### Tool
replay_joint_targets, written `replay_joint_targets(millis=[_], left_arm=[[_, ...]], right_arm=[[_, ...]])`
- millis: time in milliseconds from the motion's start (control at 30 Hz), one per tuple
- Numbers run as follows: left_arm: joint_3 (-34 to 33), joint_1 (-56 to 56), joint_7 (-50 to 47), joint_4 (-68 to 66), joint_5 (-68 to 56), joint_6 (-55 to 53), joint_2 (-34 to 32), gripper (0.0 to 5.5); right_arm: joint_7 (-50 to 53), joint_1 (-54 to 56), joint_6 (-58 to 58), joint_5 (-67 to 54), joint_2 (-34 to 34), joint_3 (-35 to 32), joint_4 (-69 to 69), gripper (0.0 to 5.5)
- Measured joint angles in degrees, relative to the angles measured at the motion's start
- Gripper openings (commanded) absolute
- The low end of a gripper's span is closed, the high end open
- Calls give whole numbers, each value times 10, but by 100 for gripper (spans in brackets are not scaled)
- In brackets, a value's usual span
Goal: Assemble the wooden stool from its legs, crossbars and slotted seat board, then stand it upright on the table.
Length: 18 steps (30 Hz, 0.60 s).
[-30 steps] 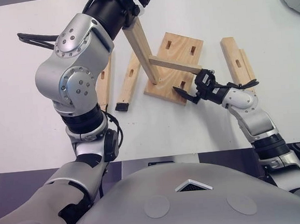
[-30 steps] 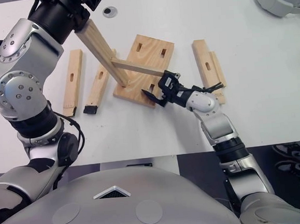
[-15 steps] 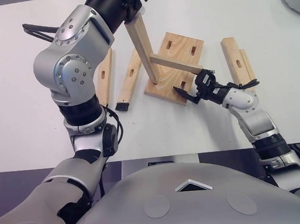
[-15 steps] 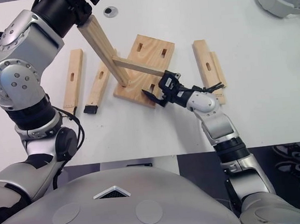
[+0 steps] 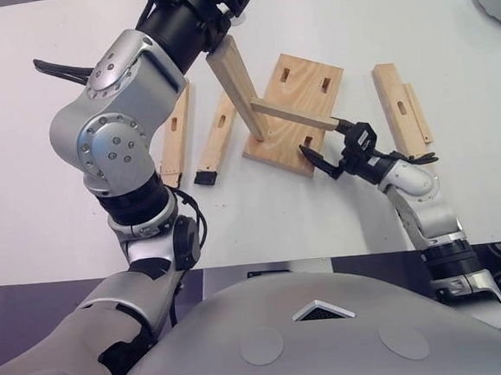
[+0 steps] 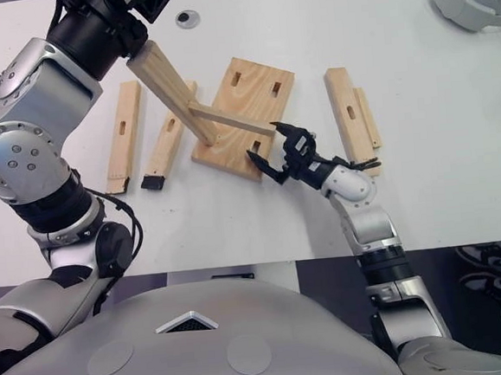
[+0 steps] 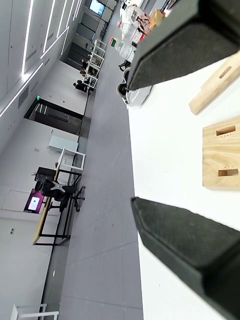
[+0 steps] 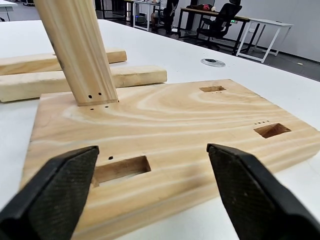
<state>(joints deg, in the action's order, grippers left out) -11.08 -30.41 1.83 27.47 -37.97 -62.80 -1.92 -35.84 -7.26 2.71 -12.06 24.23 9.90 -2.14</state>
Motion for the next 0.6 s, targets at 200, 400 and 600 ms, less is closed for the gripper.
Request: replay_joint_targets(millis=[200, 400, 600], left_arm=[[-53, -19, -29, 11, -27, -46, -10, 393], [-100, -73, -37, 22, -50, -52, -58, 393], [-124, 32, -24, 25, -18, -20, -120, 393]], right_arm=[[0, -1, 4, 1, 0, -10, 2, 404], [12, 3, 2, 9, 0, -16, -4, 404], [11, 2, -21, 24, 33, -18, 17, 404]])
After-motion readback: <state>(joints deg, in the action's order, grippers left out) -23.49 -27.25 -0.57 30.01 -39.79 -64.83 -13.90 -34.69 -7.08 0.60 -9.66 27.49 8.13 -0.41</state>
